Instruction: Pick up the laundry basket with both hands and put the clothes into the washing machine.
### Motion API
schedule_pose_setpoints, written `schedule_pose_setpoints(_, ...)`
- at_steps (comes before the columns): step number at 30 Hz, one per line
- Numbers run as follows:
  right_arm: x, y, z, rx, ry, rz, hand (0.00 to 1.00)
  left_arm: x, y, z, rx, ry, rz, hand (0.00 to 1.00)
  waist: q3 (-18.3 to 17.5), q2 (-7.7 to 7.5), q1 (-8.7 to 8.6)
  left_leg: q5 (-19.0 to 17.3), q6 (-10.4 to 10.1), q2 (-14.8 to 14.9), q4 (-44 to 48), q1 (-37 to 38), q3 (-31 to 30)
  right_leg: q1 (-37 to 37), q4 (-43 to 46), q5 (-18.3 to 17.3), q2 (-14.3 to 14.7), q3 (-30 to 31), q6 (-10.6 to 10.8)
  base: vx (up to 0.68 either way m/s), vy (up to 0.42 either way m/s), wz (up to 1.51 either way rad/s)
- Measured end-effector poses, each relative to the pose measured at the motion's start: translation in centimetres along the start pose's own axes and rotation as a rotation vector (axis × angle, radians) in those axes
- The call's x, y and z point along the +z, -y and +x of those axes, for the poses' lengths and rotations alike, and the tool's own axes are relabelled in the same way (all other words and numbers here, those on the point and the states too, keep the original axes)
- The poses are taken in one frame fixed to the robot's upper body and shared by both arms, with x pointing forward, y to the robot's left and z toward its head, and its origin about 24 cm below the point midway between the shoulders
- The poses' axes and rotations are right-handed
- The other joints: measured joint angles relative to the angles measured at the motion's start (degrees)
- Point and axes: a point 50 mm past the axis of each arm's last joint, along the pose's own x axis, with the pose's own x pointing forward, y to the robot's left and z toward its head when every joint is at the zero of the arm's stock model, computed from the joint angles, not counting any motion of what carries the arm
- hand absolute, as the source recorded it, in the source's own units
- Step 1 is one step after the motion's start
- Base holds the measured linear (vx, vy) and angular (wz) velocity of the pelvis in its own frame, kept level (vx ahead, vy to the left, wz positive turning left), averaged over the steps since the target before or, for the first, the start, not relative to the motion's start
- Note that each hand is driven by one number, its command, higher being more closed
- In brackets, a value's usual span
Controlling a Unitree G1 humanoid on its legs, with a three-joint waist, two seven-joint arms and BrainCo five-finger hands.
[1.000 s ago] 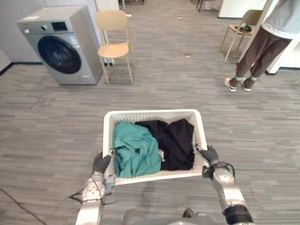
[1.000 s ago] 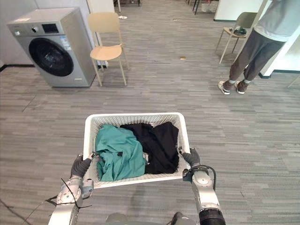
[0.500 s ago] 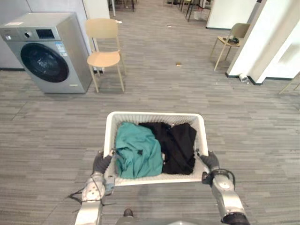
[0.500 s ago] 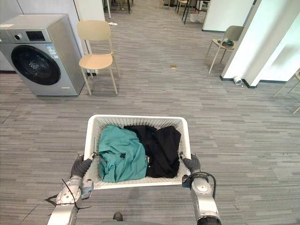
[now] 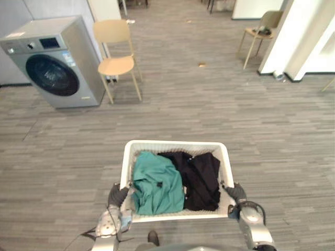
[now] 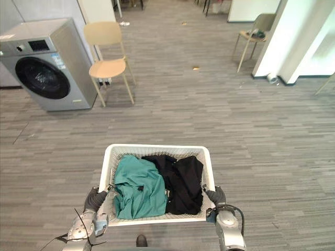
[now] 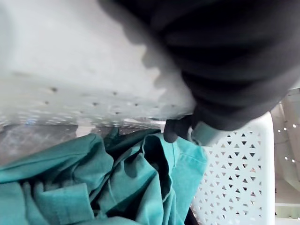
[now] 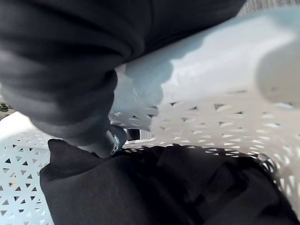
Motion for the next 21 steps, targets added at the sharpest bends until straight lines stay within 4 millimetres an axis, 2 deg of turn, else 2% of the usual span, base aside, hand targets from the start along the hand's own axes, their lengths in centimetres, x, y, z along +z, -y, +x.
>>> schedule_pose_setpoints(1, -0.1, 0.3, -0.1, -0.01, -0.003, 0.001, 1.0, 0.0, 0.3, 0.0, -0.005, -0.001, -0.008, 1.0, 0.1, 0.19, 0.03, -1.5, 0.8, 0.4, 3.2, -1.7, 0.9, 0.4, 0.2, 0.1, -0.2, -1.0, 0.1, 0.0, 0.144, 0.74)
schedule_pose_setpoints(2, -0.1, 0.8, -0.1, -0.021, -0.002, -0.007, 1.0, -0.3, 0.7, -0.1, -0.012, -0.012, -0.024, 1.0, 1.1, 0.76, 0.26, -4.6, 2.4, 1.2, 8.8, -3.3, 3.0, 2.6, 1.6, 0.1, -1.2, -3.4, 0.2, -0.02, 0.157, 0.64)
schedule_pose_setpoints(3, 0.0, 1.0, 0.0, -0.024, 0.0, -0.011, 1.0, -0.4, 0.9, -0.2, -0.014, -0.017, -0.028, 1.0, 1.3, 0.86, 0.65, -5.8, 2.8, 1.2, 10.3, -3.4, 3.4, 3.3, 2.5, 0.0, -2.0, -4.3, 0.1, -0.03, 0.219, 0.5)
schedule_pose_setpoints(4, 0.1, 1.3, 0.0, -0.03, 0.004, -0.018, 1.0, -0.5, 1.0, -0.2, -0.016, -0.02, -0.032, 1.0, 1.6, 0.56, 1.85, -8.3, 3.7, 0.3, 12.0, -3.6, 4.0, 3.8, 5.6, -1.4, -4.4, -5.7, -1.4, -0.01, 0.215, 0.34)
schedule_pose_setpoints(5, 0.4, 1.1, 0.0, -0.028, 0.016, -0.015, 1.0, -0.4, 0.9, -0.2, -0.012, -0.012, -0.034, 1.0, 1.9, 0.17, 1.97, -10.0, 4.5, -1.1, 13.2, -3.6, 4.1, 4.1, 9.3, -3.5, -7.1, -5.7, -4.2, -0.01, 0.215, 0.41)
schedule_pose_setpoints(6, 0.5, 1.0, 0.1, -0.025, 0.021, -0.011, 1.0, -0.3, 0.9, -0.2, -0.009, -0.005, -0.035, 1.0, 2.0, 0.03, 1.78, -10.6, 5.0, -1.6, 13.7, -3.6, 4.2, 4.1, 10.8, -4.2, -8.1, -5.0, -6.1, 0.03, 0.242, 0.64)
schedule_pose_setpoints(7, 0.7, 0.7, 0.1, -0.021, 0.028, 0.002, 1.0, -0.1, 0.6, -0.1, -0.001, 0.009, -0.036, 1.0, 3.1, -0.45, 1.58, -11.4, 6.4, -3.1, 14.9, -3.4, 3.4, 2.8, 14.7, -2.9, -9.3, 1.1, -10.2, 0.08, 0.27, 0.68)
schedule_pose_setpoints(8, 0.7, 0.7, 0.1, -0.026, 0.028, 0.019, 1.0, 0.0, 0.4, 0.0, 0.002, 0.018, -0.028, 1.0, 3.8, 0.25, 1.5, -11.8, 7.1, -4.0, 15.0, -2.1, 1.2, -1.4, 21.7, 0.5, -9.8, 13.1, -12.8, 0.08, 0.259, 0.76)
schedule_pose_setpoints(9, 0.5, 0.5, 0.0, -0.023, 0.024, 0.03, 1.0, 0.1, 0.4, 0.0, -0.001, 0.022, -0.018, 1.0, 4.2, 0.67, 1.2, -11.8, 7.3, -4.1, 14.7, -2.0, -0.9, -3.2, 24.1, -1.9, -8.2, 18.9, -9.2, 0.11, 0.16, 1.03)
schedule_pose_setpoints(10, 0.4, 0.0, -0.2, -0.014, 0.023, 0.053, 1.0, 0.2, -0.1, 0.1, 0.005, 0.028, -0.003, 1.0, 4.9, 0.53, -0.23, -11.0, 8.7, -4.9, 12.6, -1.5, -4.4, -5.8, 26.4, -7.3, -3.3, 26.3, -4.7, 0.08, 0.058, 1.03)
schedule_pose_setpoints(11, 0.5, -0.1, -0.3, -0.012, 0.03, 0.061, 1.0, 0.3, -0.2, 0.1, 0.008, 0.034, 0.002, 1.0, 5.1, -0.18, -0.32, -10.6, 9.2, -5.7, 11.2, -0.8, -5.6, -6.5, 26.8, -9.0, -1.4, 27.3, -4.5, 0.12, 0.073, 1.22)
schedule_pose_setpoints(12, 0.5, 0.0, -0.7, -0.017, 0.042, 0.07, 1.0, 0.3, -0.3, 0.1, 0.01, 0.035, 0.002, 1.0, 6.0, -0.17, -0.47, -9.8, 9.8, -7.4, 8.9, 0.2, -7.8, -8.3, 25.7, -11.0, 0.6, 26.7, -5.0, 0.15, 0.094, 1.07)
schedule_pose_setpoints(13, 0.6, 0.3, -0.9, -0.024, 0.055, 0.072, 1.0, 0.3, -0.1, 0.1, 0.005, 0.038, -0.003, 1.0, 6.2, -1.02, -0.69, -9.4, 10.5, -8.9, 7.8, 0.9, -9.3, -9.9, 22.9, -11.4, 1.9, 25.1, -5.4, 0.15, 0.092, 0.99)
schedule_pose_setpoints(14, 0.7, 0.4, -1.0, -0.028, 0.06, 0.072, 1.0, 0.4, 0.0, 0.1, 0.004, 0.039, -0.004, 1.0, 6.3, -0.79, -0.67, -9.4, 10.5, -9.2, 7.7, 1.0, -9.7, -10.8, 21.3, -11.4, 2.5, 24.6, -5.4, 0.2, 0.092, 0.85)
schedule_pose_setpoints(15, 0.8, 0.7, -1.3, -0.037, 0.07, 0.073, 1.0, 0.4, 0.0, 0.1, 0.003, 0.04, -0.004, 1.0, 6.9, 0.07, -0.7, -9.4, 10.6, -9.8, 7.8, 1.5, -10.8, -12.8, 17.9, -11.2, 3.7, 24.7, -5.6, 0.18, 0.071, 0.76)
schedule_pose_setpoints(16, 0.9, 0.7, -1.3, -0.04, 0.074, 0.078, 1.0, 0.5, 0.4, 0.2, -0.008, 0.046, -0.008, 1.0, 7.5, 1.17, -1.2, -9.6, 10.7, -9.9, 7.4, 2.4, -12.4, -14.4, 13.6, -10.1, 4.9, 25.2, -4.2, 0.24, 0.073, 0.79)
schedule_pose_setpoints(17, 0.9, 0.8, -1.3, -0.042, 0.075, 0.082, 1.0, 0.8, 0.5, 0.4, -0.01, 0.056, -0.005, 1.0, 7.9, 1.81, -1.18, -9.7, 10.7, -10.0, 6.9, 3.2, -13.6, -15.7, 10.4, -8.6, 5.5, 25.8, -2.4, 0.19, 0.032, 0.64)
schedule_pose_setpoints(18, 0.9, 0.8, -1.3, -0.045, 0.075, 0.087, 1.0, 1.0, 0.5, 0.5, -0.014, 0.063, 0.0, 1.0, 8.0, 1.87, -1.18, -9.8, 10.6, -10.2, 6.6, 3.6, -14.4, -16.5, 8.7, -7.6, 5.4, 26.0, -1.5, 0.26, 0.017, 0.64)
schedule_pose_setpoints(19, 1.0, 0.7, -1.3, -0.051, 0.079, 0.099, 1.0, 1.4, 0.5, 0.7, -0.02, 0.076, 0.014, 1.0, 8.3, 1.22, -1.27, -10.3, 10.2, -11.1, 6.0, 4.7, -15.6, -17.8, 6.1, -5.3, 4.3, 25.8, -0.9, 0.29, -0.026, 0.65)
schedule_pose_setpoints(20, 1.2, 0.7, -1.4, -0.054, 0.09, 0.101, 1.0, 1.6, 0.4, 0.9, -0.021, 0.084, 0.019, 1.0, 8.7, 0.22, -1.25, -11.6, 9.9, -12.2, 6.4, 6.0, -16.4, -17.9, 4.9, -3.7, 3.1, 24.7, -0.9, 0.3, -0.048, 0.62)
schedule_pose_setpoints(21, 1.3, 0.6, -1.4, -0.054, 0.094, 0.1, 1.0, 1.6, 0.4, 0.9, -0.019, 0.084, 0.018, 1.0, 8.7, -0.08, -1.37, -12.7, 9.9, -12.4, 7.2, 6.4, -16.9, -17.9, 4.6, -3.0, 2.7, 24.3, -1.5, 0.41, -0.121, 0.57)
